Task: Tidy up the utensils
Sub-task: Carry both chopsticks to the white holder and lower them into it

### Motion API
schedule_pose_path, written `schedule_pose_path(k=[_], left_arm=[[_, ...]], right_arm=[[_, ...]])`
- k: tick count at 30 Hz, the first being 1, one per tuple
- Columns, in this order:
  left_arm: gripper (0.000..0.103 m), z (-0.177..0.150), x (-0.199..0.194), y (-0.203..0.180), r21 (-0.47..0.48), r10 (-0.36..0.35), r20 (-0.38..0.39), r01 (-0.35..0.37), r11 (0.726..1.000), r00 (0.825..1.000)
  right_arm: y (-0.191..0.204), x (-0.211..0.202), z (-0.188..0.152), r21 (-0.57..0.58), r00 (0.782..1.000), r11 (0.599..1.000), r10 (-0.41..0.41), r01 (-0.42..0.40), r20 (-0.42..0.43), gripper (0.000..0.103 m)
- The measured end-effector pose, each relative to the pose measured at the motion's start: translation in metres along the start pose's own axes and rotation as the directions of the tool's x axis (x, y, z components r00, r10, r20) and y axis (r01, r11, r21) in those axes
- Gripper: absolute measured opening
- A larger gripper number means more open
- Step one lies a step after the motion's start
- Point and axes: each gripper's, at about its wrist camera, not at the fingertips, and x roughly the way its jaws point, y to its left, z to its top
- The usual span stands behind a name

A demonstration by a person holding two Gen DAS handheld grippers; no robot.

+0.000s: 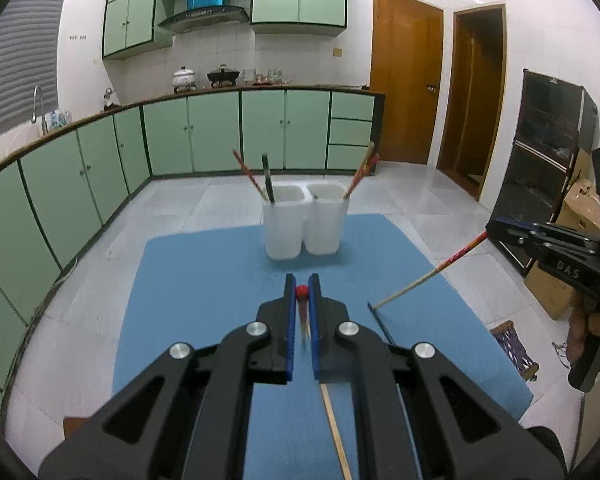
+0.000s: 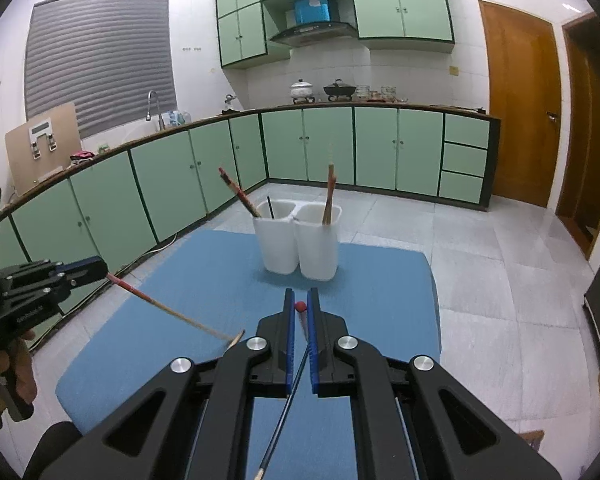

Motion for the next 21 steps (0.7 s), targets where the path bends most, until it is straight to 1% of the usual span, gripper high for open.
schedule_pose_path(k=[5,9,15,17,21], left_arm=[[0.005,0.021,0.009,0.0,0.023,-0.011,0.007,0.01,1.0,1.0],[0.005,0.03,0.018,0.002,0.039,-0.015,0.01,0.015,0.999,1.0],[0.005,0.042,0.036,0.007,0.017,-0.054,-0.018,0.054,0.998,0.998],[0.005,0.045,0.042,0.006,0.018,-0.067,-0.035,0.068,0.998,0.997],[0.005,0.06,0.052,0.011,0.038,-0.072,-0.054,0.074,0.996,0.996]], right_arm=[[0.003,0.02,0.023,-0.039,1.0,0.999,0.006,-0.007,-0.024,0.006],[0.001,0.034,0.036,-0.063,0.999,0.998,0.009,-0.012,-0.041,0.006],[0.001,0.052,0.052,-0.078,0.998,0.997,0.015,-0.02,-0.063,0.006],[0.001,0.058,0.057,-0.08,0.998,0.997,0.014,-0.019,-0.069,0.006],[-0.002,0.065,0.062,-0.081,0.997,0.997,0.015,-0.021,-0.079,0.006]])
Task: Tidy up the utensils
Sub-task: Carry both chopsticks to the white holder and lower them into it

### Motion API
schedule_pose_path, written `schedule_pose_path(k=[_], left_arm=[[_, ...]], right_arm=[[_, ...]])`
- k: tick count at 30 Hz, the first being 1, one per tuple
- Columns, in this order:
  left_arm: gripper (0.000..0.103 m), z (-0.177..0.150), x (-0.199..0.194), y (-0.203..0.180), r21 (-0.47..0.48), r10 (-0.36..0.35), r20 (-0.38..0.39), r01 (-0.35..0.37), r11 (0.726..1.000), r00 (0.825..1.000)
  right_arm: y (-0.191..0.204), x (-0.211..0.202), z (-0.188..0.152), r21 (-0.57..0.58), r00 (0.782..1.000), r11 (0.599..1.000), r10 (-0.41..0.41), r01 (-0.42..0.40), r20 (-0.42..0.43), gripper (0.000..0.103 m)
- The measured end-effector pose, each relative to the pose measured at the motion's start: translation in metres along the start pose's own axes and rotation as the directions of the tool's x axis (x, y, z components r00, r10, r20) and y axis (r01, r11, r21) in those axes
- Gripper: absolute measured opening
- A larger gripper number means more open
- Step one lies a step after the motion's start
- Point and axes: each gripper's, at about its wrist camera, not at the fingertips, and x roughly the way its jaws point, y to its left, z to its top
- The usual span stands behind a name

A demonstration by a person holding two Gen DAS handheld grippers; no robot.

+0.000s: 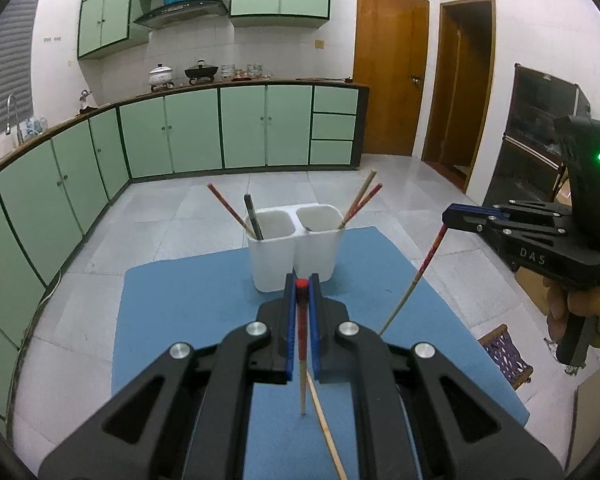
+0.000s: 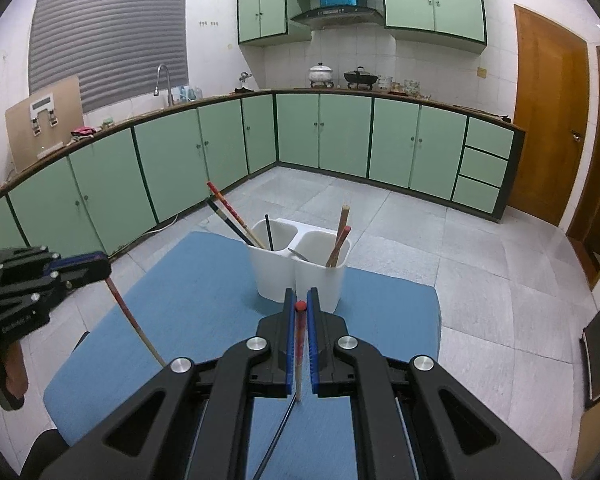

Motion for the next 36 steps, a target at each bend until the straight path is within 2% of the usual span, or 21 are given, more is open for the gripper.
schedule_pose_path(k=[6,10,18,28,36], left_arm=[[0.005,0.016,0.014,0.009,0.029,0.013,-0.041,-0.012,1.0,0.999],[0.005,0.013,0.025,0.017,0.006,0.014,-0.072,-0.013,1.0,0.997],[0.005,0.016,0.023,0.023,-0.007,0.02,-0.062,-0.02,1.0,0.998],[0.005,0.035,0.009,0.018,0.002,0.01,-0.022,-0.01,1.0,1.0],[0.005,0.081,-0.009,0.009,0.025,0.016,0.055,-0.017,1.0,0.998]], right_arm=[[-0.002,0.006,0.004,0.002,1.0,1.0,0.008,-0.008,-0.006,0.006],[-0.002,0.008,0.007,0.003,1.0,1.0,0.005,-0.005,-0.008,0.006],[0.0,0.009,0.016,0.0,1.0,1.0,0.007,-0.007,-0.012,0.006],[0.011,-0.011,0.031,-0.044,1.0,0.999,-0.005,0.006,0.017,0.006],[0.022,-0.037,0.07,-0.064,0.999,0.998,0.013,-0.01,0.05,0.006]])
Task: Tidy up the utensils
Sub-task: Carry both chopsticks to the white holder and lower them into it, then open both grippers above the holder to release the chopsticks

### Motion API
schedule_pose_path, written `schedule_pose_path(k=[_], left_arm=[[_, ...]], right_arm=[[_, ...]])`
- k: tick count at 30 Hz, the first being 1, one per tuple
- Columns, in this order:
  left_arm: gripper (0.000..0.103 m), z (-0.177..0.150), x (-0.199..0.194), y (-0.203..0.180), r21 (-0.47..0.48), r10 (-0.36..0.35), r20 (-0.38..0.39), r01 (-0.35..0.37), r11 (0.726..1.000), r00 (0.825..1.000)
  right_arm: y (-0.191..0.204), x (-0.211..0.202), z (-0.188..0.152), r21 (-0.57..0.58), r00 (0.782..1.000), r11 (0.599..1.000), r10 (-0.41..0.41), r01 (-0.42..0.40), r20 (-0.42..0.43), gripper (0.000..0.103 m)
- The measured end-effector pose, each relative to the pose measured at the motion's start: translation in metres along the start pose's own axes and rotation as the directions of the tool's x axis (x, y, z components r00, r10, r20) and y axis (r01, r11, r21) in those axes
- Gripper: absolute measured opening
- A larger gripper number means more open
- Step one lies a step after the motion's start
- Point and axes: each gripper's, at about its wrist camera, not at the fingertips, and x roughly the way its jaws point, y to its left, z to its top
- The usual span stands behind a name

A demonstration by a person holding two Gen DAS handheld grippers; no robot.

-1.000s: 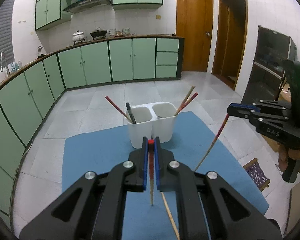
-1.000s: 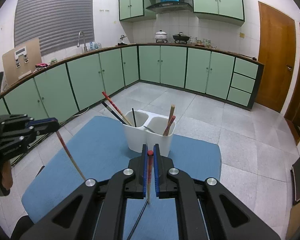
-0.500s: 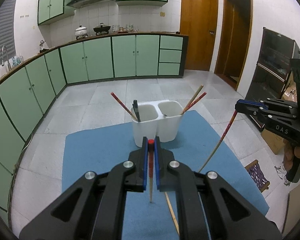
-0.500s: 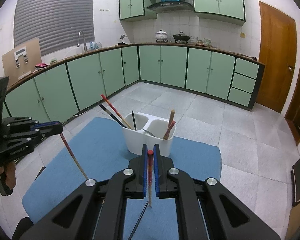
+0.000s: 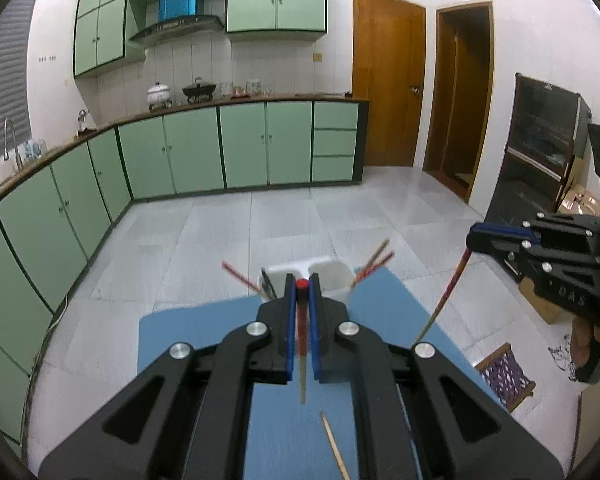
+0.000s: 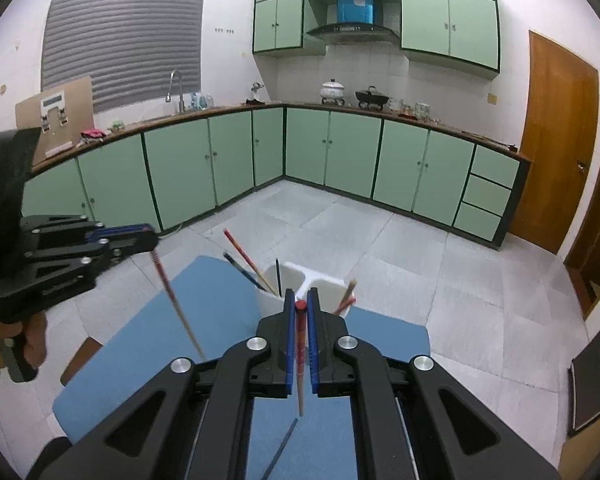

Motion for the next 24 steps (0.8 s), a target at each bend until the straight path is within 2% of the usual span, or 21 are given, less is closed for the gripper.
schedule_pose_path(k=[7,13,19,24], left_arm=[[0.005,0.051,-0.01,-0.003,-0.012,0.019,0.086,-0.018,1.0,0.996],[0.005,0.083,0.002,-0.009,-0.001,0.055,0.139,-0.055,0.998,0.989],[0.005,0.1,0.029,-0.004,-0.039,0.063,0.155,-0.058,0.998,0.986],[0.005,0.103,0.057,-0.001,-0.045,0.068,0.15,-0.062,0.997,0.986]], right_arm=[[0.003,-0.012,0.048,0.008,0.998,1.0,0.021,-0.021,0.051,0.006],[-0.007,0.0,0.088,0.064,0.996,0.997,0.025,-0.03,0.082,0.006],[-0.011,0.025,0.117,0.059,0.995,0.998,-0.025,0.019,0.1,0.006],[-0.024,0.051,0.127,0.077,0.993,0.996,-0.055,0.047,0.102,0.006]])
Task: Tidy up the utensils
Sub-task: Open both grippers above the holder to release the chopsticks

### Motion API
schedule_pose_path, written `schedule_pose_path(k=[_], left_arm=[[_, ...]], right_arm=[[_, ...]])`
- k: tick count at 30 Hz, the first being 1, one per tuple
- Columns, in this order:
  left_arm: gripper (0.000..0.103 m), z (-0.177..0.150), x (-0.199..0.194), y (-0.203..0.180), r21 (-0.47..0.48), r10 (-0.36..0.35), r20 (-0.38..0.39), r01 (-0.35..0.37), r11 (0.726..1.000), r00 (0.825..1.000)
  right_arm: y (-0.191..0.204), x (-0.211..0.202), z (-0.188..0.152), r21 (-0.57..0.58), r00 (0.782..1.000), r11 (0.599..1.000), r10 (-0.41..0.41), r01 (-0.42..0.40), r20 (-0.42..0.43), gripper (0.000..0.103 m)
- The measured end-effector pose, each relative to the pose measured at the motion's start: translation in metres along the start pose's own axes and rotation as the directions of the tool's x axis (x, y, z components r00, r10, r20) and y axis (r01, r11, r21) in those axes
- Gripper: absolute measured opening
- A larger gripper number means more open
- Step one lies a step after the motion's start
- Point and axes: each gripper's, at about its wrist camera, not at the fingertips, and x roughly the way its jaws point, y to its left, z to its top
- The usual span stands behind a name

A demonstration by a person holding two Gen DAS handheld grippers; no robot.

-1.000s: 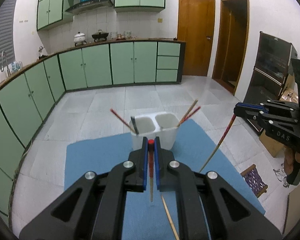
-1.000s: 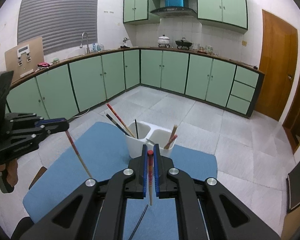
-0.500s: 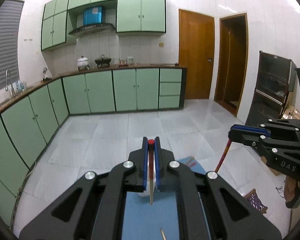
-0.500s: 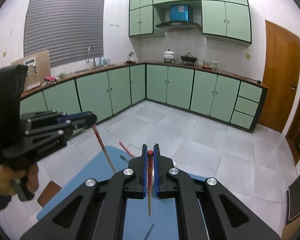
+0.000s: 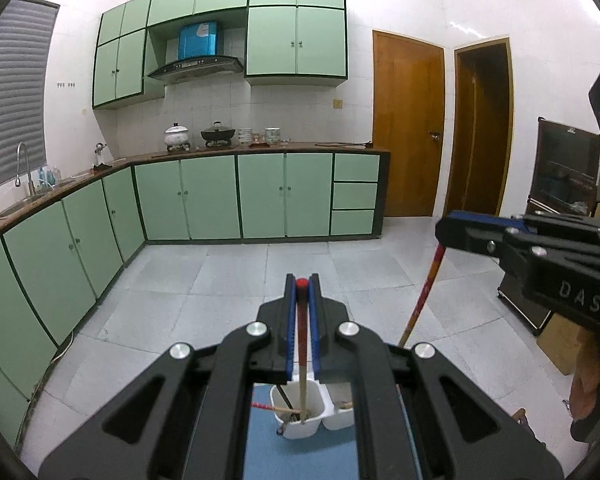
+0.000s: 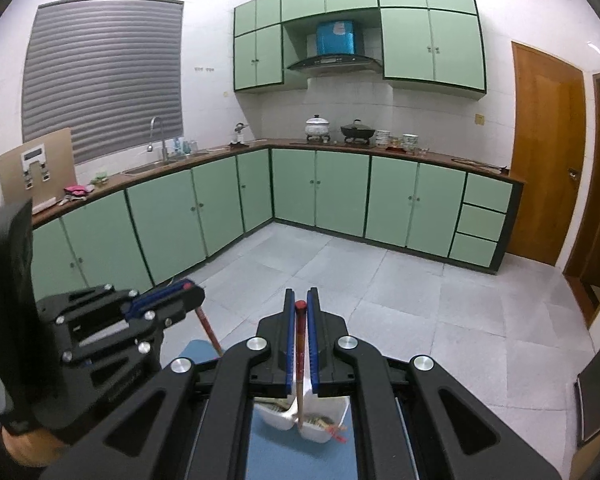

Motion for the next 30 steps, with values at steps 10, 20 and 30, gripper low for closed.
schedule_pose_path(k=[10,20,30], left_arm=[[0.005,-0.033,0.062,0.012,-0.028,0.018,-0.045,-0.019,0.999,0.999],[0.009,-0.069,0.087,0.028,-0.049,0.016,-0.111,-0.022,0.999,0.994],[0.062,-0.078,-0.007,0.035,-0.07,-0.002,-0.047,-0.001,0.998,0.999]], right_arm=[[-0.028,0.071,-0.034,0.045,0.997,0.998,-0.032,0.035,-0.065,0.006],[-0.035,0.098,-0.072,0.05,0.988,0.998,-0.027,0.035,-0.151,0.014],[-0.038,0.016,-0.075,0.089,0.998,0.996,0.014,-0.008,-0.065,0.018]])
